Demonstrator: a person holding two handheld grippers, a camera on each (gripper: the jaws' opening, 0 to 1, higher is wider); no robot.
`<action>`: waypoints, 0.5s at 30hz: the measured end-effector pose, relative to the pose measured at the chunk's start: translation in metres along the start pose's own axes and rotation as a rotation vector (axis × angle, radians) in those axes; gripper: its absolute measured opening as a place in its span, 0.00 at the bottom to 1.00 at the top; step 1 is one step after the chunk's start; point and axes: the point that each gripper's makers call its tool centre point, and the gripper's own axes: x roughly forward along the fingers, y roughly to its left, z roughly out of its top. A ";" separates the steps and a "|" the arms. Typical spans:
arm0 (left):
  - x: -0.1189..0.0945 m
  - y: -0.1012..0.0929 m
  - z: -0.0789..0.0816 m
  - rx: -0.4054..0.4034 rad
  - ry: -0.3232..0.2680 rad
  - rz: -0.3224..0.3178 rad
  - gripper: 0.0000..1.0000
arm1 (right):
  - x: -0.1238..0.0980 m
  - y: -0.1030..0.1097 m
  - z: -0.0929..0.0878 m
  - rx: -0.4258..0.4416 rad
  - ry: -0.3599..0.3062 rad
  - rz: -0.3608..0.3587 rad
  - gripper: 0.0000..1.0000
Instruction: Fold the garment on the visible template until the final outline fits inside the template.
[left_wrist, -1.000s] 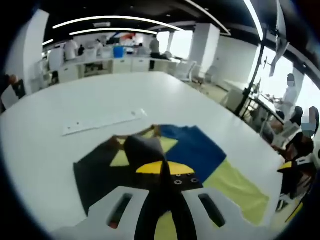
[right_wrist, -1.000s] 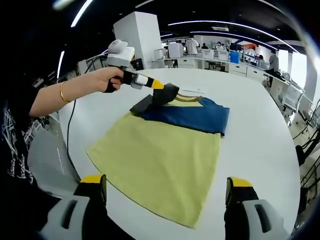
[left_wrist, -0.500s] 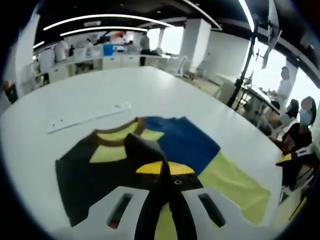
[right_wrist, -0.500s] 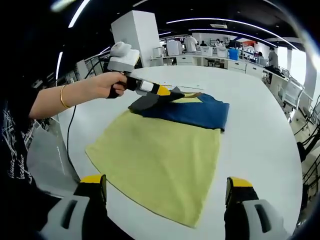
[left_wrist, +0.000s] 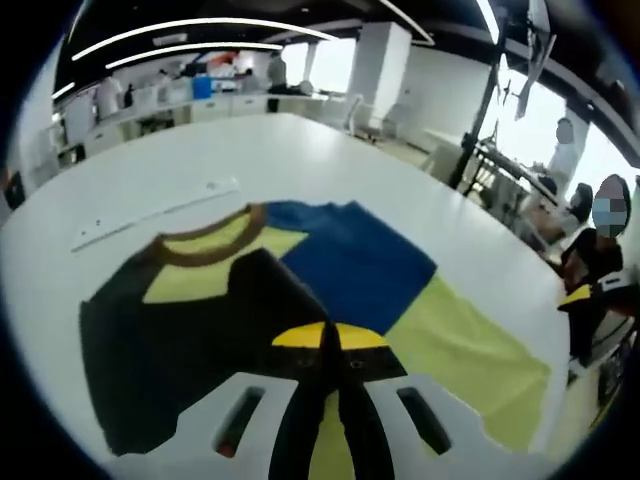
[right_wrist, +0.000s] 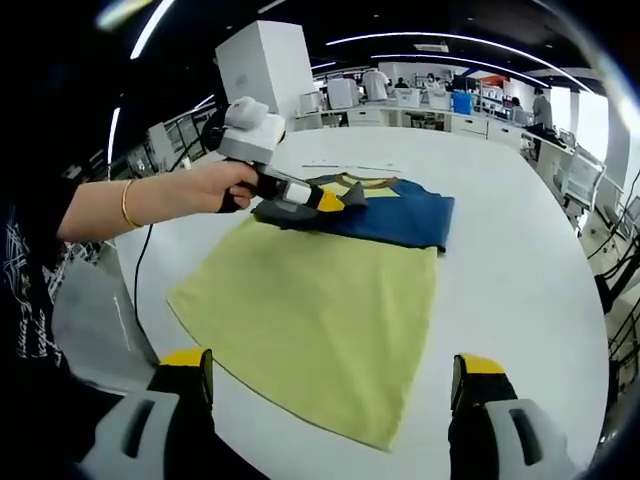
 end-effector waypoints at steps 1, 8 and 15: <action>0.001 -0.001 -0.002 -0.001 0.004 -0.001 0.00 | 0.000 0.000 -0.001 0.002 0.001 0.000 0.99; 0.007 -0.003 -0.010 -0.002 0.033 -0.002 0.00 | 0.002 -0.001 -0.002 0.014 -0.003 0.000 0.99; 0.012 -0.002 -0.018 0.026 0.066 0.001 0.00 | 0.003 -0.002 0.000 0.014 -0.006 0.002 0.99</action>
